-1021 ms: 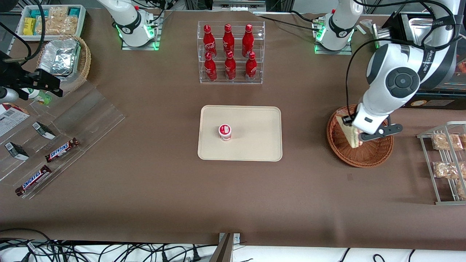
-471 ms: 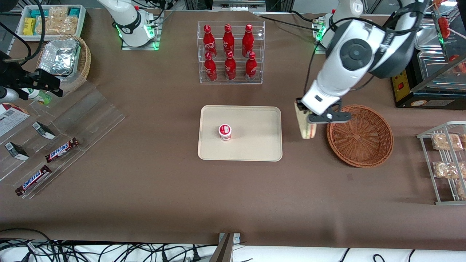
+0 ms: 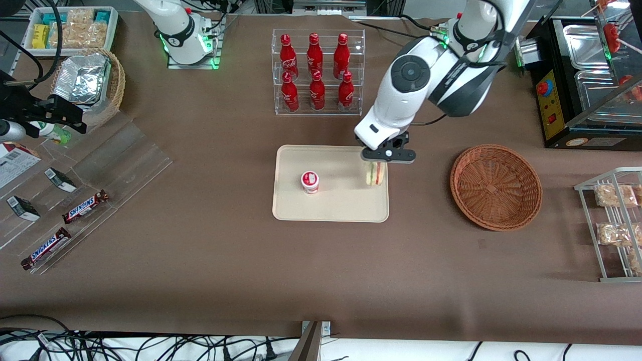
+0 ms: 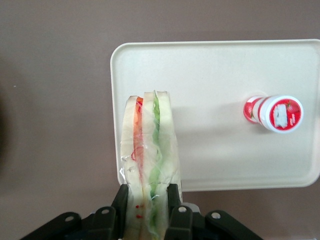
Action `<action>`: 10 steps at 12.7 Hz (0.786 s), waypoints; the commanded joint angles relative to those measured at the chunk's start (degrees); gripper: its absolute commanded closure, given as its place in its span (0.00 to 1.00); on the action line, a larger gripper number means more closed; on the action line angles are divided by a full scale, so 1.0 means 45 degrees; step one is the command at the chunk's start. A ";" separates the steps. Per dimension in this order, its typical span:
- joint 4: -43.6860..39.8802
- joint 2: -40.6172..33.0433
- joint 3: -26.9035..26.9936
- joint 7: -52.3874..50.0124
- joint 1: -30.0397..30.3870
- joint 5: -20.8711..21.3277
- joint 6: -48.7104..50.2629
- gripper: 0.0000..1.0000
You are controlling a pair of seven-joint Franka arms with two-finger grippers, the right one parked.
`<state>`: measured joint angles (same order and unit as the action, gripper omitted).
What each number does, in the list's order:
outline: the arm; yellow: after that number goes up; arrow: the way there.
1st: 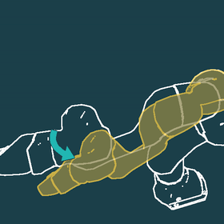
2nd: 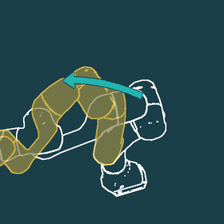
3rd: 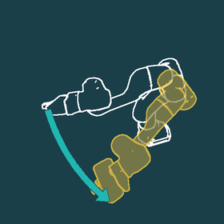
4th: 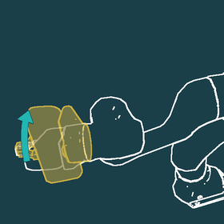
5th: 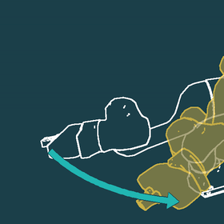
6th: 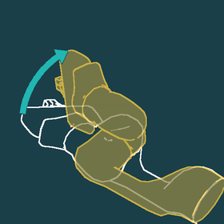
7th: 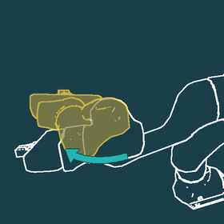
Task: Place sandwich from basket to tray
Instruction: 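Carry the sandwich over the cream tray beside the red cup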
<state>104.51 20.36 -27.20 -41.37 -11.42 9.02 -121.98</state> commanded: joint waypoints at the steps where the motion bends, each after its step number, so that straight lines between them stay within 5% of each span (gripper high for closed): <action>1: -0.0217 0.1058 -0.0011 -0.1680 -0.0488 0.1661 -0.0741 0.64; 7: -0.0197 0.2096 0.0008 -0.2975 -0.0880 0.3403 -0.1719 0.64; 10: -0.0216 0.2466 0.0066 -0.3169 -0.0918 0.3502 -0.2188 0.64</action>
<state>104.55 30.18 -27.10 -53.68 -15.10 22.71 -130.75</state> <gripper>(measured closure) 0.639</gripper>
